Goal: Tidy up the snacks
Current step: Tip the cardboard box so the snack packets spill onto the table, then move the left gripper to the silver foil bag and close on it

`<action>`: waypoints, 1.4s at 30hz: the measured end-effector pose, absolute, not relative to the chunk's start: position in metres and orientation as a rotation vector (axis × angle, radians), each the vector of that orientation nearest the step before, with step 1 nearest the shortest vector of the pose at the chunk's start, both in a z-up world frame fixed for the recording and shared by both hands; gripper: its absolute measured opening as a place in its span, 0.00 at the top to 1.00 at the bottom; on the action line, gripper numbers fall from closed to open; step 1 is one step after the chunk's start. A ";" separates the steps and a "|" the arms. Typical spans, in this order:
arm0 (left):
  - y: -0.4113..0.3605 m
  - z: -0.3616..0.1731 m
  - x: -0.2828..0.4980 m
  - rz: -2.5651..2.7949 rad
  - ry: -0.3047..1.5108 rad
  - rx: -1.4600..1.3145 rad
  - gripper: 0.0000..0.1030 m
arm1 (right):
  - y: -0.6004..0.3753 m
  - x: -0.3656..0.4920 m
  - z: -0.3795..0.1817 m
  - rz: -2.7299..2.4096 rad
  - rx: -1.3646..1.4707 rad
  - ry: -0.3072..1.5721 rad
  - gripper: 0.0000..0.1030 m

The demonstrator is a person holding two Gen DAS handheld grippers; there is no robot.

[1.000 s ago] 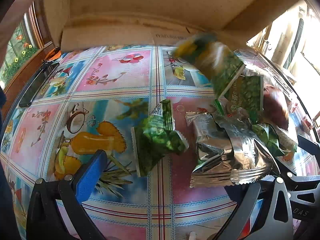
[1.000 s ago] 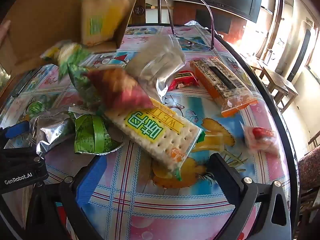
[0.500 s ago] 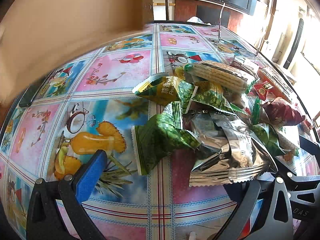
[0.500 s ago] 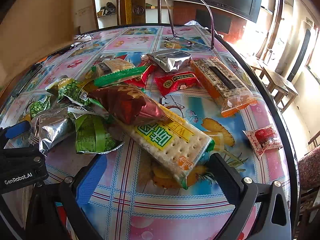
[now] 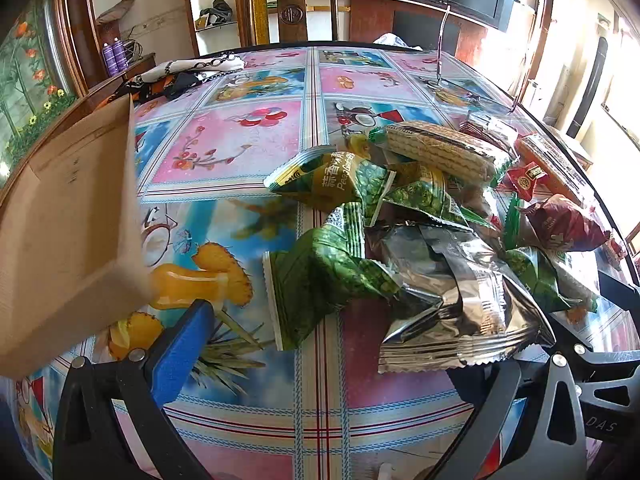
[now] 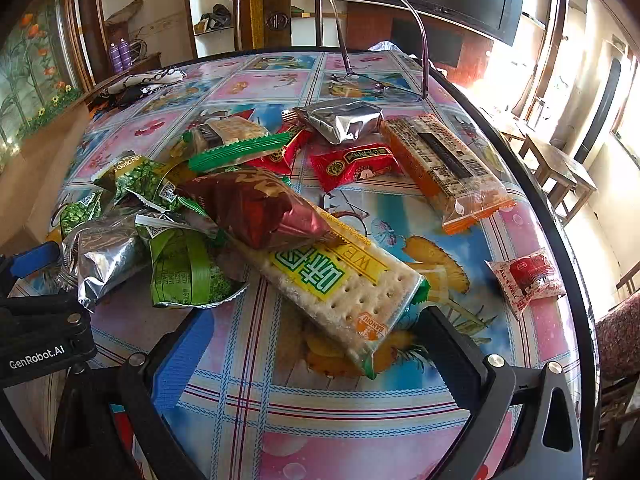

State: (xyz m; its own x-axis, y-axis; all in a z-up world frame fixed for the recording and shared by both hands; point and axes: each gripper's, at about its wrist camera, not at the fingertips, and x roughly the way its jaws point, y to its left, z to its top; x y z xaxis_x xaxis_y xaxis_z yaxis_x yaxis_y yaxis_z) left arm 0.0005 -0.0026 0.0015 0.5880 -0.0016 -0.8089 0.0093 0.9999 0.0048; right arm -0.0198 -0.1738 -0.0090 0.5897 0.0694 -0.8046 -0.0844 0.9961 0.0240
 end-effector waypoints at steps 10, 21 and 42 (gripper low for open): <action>-0.003 0.002 0.001 -0.006 0.942 0.009 0.00 | -0.174 -0.019 -0.009 0.089 -0.017 0.936 0.01; -0.003 0.002 -0.001 -0.027 0.946 0.022 0.00 | -0.173 -0.019 -0.009 0.089 -0.017 0.936 0.01; 0.020 0.037 -0.040 -0.348 0.896 -0.096 0.01 | -0.173 -0.019 -0.009 0.092 -0.019 0.938 0.01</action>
